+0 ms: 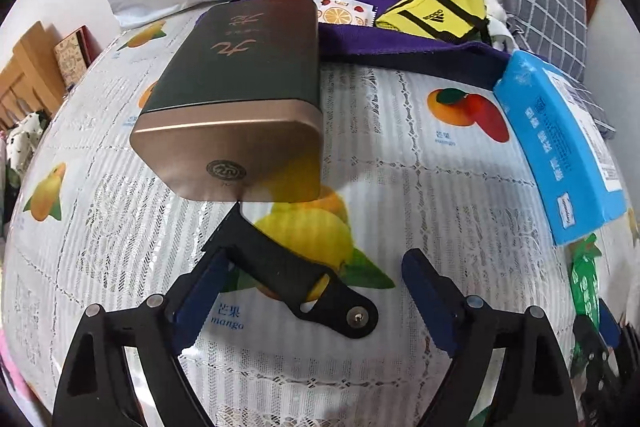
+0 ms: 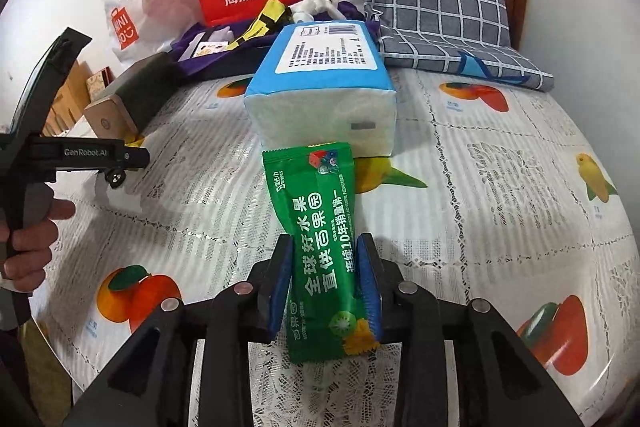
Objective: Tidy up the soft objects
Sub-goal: 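Grasp the green fruit packet with the right tool while the left tool grasps the black strap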
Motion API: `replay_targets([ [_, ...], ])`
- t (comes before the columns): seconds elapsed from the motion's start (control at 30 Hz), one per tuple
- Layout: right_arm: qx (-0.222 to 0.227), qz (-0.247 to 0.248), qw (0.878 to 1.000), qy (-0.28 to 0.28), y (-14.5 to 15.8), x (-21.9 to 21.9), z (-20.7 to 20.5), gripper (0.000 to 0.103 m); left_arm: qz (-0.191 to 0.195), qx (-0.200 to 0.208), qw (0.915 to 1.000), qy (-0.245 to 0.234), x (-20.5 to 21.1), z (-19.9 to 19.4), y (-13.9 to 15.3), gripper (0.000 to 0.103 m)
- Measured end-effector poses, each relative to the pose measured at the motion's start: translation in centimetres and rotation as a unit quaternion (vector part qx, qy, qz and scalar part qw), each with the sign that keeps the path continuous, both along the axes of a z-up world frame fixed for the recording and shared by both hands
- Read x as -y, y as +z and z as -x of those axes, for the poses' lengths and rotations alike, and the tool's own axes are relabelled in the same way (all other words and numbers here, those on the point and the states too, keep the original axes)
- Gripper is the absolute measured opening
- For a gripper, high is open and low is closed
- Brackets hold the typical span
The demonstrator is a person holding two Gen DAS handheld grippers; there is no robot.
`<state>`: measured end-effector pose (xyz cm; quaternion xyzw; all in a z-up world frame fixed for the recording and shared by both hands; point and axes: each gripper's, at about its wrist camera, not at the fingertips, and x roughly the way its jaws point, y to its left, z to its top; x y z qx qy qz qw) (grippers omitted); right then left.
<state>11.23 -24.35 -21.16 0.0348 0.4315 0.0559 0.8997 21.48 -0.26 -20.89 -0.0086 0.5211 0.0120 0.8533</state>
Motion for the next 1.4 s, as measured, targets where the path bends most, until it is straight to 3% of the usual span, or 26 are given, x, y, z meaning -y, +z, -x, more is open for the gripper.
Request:
replay_targets([
  [0.47, 0.004, -0.004, 1.0, -0.004, 0.0, 0.1, 0.3, 0.034, 0.013, -0.02, 0.9997, 0.012, -6.6, 5.5, 0.8, 0.083],
  [0.6, 0.004, -0.002, 1.0, -0.005, 0.0, 0.0, 0.2, 0.035, 0.031, -0.011, 0.9994, 0.013, -6.9, 4.8, 1.1, 0.074],
  [0.73, 0.001, -0.002, 1.0, -0.005, 0.1, 0.0, 0.2, 0.035, 0.028, 0.0, 0.9996, 0.0, -5.6, 3.0, 1.2, 0.072],
  [0.83, 0.0, -0.004, 1.0, -0.003, 0.1, 0.1, 0.2, 0.035, -0.012, 0.012, 0.9998, -0.009, -4.0, 2.1, 1.0, 0.052],
  [0.9, -0.003, -0.002, 1.0, -0.003, 0.1, 0.0, 0.1, 0.035, -0.008, 0.02, 0.9993, -0.031, -3.2, 1.8, 1.1, 0.023],
  [0.93, -0.004, -0.001, 1.0, -0.002, 0.1, 0.0, 0.0, 0.035, -0.007, 0.02, 0.9992, -0.033, -3.2, 1.7, 1.2, 0.021],
  [1.17, -0.013, -0.005, 1.0, 0.001, 0.2, 0.1, -0.5, 0.035, 0.01, 0.026, 0.9993, -0.025, -3.6, 2.0, 1.2, 0.021],
  [1.4, -0.012, 0.017, 1.0, -0.004, 0.2, -0.2, -0.8, 0.03, -0.007, 0.027, 0.9994, -0.019, -3.2, 2.1, 1.2, 0.02],
])
